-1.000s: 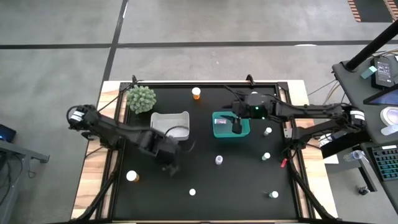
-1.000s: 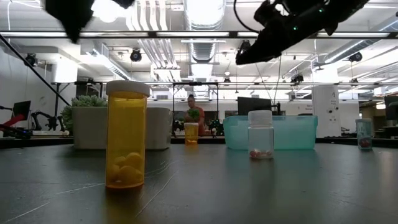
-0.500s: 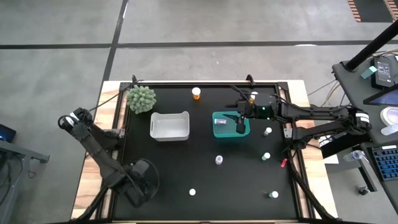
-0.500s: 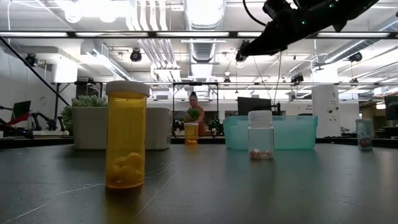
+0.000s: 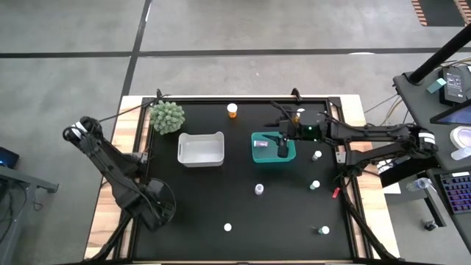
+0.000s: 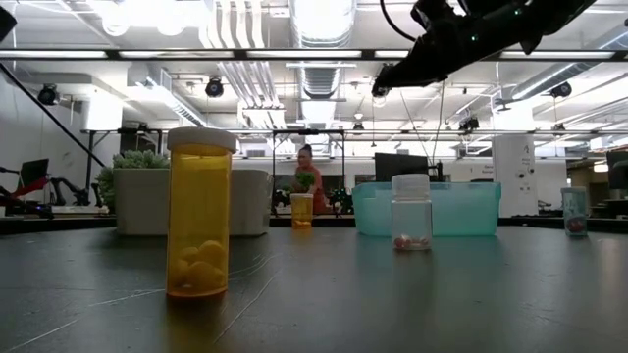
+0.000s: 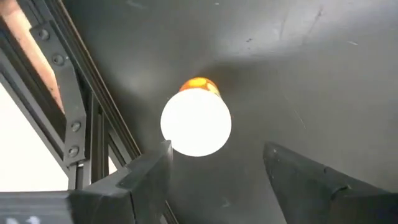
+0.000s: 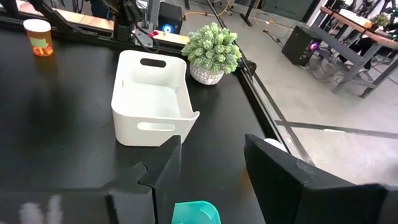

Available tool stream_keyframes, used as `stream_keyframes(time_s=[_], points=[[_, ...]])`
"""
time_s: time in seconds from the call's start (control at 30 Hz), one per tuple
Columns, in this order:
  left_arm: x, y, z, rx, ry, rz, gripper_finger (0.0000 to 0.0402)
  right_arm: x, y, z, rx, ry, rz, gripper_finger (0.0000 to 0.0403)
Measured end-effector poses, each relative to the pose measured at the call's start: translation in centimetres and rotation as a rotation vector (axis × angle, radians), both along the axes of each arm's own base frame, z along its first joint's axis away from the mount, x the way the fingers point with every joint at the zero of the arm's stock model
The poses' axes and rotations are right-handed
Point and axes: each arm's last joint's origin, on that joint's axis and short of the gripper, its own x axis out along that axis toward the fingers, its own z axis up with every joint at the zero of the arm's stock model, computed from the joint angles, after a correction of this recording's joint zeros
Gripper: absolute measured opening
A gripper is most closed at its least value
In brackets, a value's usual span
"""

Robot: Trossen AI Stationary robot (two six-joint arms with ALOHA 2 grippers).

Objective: Pick and place medicine bottles into bin by pill shape (circle, oval)
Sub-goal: Put the bottom left large orange capsule bottle into the white bin

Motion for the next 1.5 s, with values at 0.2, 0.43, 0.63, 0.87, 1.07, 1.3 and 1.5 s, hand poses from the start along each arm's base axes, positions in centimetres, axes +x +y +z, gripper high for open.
stream_keyframes(time_s=[0.2, 0.43, 0.63, 0.87, 1.07, 1.3, 1.5], points=[[-0.1, 0.1, 0.1, -0.010, -0.006, 0.012, 0.0271, 0.1, 0.0, -0.2, 0.002, 0.009, 0.000, 0.0168], [-0.2, 0.2, -1.9, 0.002, 0.004, 0.010, 0.0308, 0.1, 0.0, -0.2, 0.007, 0.010, -0.002, 0.0171], [-0.2, 0.1, -3.7, 0.008, 0.023, 0.007, 0.0308, 0.1, 0.0, -0.2, 0.007, 0.009, -0.002, 0.0171], [0.1, -0.2, -4.3, 0.021, 0.044, -0.017, 0.0275, 0.1, 0.0, -0.2, 0.010, 0.009, -0.003, 0.0171], [0.1, -0.2, -4.3, 0.018, 0.044, -0.017, 0.0205, 0.1, 0.0, -0.2, 0.010, 0.010, -0.003, 0.0171], [0.7, -0.3, -3.5, -0.010, 0.024, 0.000, 0.0184, 0.1, 0.0, -0.3, 0.013, 0.013, -0.004, 0.0171], [4.5, 0.4, -0.5, -0.125, -0.141, -0.053, 0.0184, 0.1, 0.0, -0.3, 0.013, 0.013, -0.004, 0.0171]])
